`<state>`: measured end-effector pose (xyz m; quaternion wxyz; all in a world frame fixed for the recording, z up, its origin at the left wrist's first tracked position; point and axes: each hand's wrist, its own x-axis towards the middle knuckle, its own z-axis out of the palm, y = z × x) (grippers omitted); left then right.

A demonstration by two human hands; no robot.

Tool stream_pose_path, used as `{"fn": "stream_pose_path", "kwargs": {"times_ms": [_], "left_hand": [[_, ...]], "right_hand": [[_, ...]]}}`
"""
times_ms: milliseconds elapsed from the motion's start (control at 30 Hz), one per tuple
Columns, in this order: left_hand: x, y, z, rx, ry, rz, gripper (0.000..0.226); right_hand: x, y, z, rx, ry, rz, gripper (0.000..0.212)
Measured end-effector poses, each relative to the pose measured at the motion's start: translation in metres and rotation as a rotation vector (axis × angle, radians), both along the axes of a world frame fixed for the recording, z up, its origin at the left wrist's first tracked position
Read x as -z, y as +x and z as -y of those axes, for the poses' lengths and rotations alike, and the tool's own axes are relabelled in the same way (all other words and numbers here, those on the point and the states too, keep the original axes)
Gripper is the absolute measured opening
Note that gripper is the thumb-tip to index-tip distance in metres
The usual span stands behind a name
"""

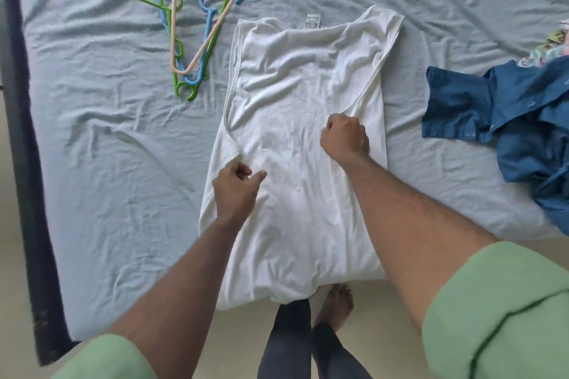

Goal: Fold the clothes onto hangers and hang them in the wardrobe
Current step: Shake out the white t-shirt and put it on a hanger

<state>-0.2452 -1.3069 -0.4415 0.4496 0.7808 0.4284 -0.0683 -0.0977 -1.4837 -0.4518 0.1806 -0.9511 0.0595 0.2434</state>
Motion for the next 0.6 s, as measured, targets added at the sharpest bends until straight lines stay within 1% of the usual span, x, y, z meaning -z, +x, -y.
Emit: {"fn": "stream_pose_path", "kwargs": {"times_ms": [67,100,200,267,333,400,467,500,533,567,600], "left_hand": [[0.003,-0.011,-0.018,-0.030,0.044,-0.009,0.034],[0.004,-0.017,-0.025,-0.031,0.077,-0.019,0.037],[0.003,-0.035,-0.039,-0.053,0.132,-0.075,0.043],[0.004,-0.046,-0.047,-0.094,0.117,-0.116,0.046],[0.006,-0.055,-0.054,-0.093,0.098,-0.192,0.052],[0.007,-0.066,-0.061,-0.092,0.079,-0.260,0.055],[0.008,-0.076,-0.064,-0.087,0.094,-0.310,0.047],[0.009,-0.081,-0.066,-0.092,0.106,-0.319,0.039],[0.010,-0.085,-0.068,-0.099,0.111,-0.316,0.032],[0.011,-0.090,-0.069,-0.114,0.098,-0.307,0.025],[0.013,-0.093,-0.070,-0.127,0.080,-0.297,0.020]], "right_hand": [[-0.002,-0.006,-0.027,-0.080,0.142,0.027,0.016],[-0.002,-0.014,-0.043,-0.115,0.214,0.001,0.017],[0.001,-0.041,-0.093,-0.141,0.360,-0.158,0.027],[0.007,-0.052,-0.123,-0.073,0.389,-0.249,0.036],[0.013,-0.056,-0.146,-0.006,0.361,-0.317,0.042],[0.017,-0.059,-0.163,-0.049,0.275,-0.329,0.038],[0.017,-0.060,-0.174,-0.096,0.233,-0.318,0.024],[0.016,-0.062,-0.180,-0.076,0.261,-0.313,0.024],[0.015,-0.064,-0.185,-0.019,0.327,-0.309,0.029],[0.013,-0.066,-0.191,0.060,0.410,-0.317,0.029],[0.011,-0.067,-0.195,0.137,0.491,-0.328,0.025]]}}
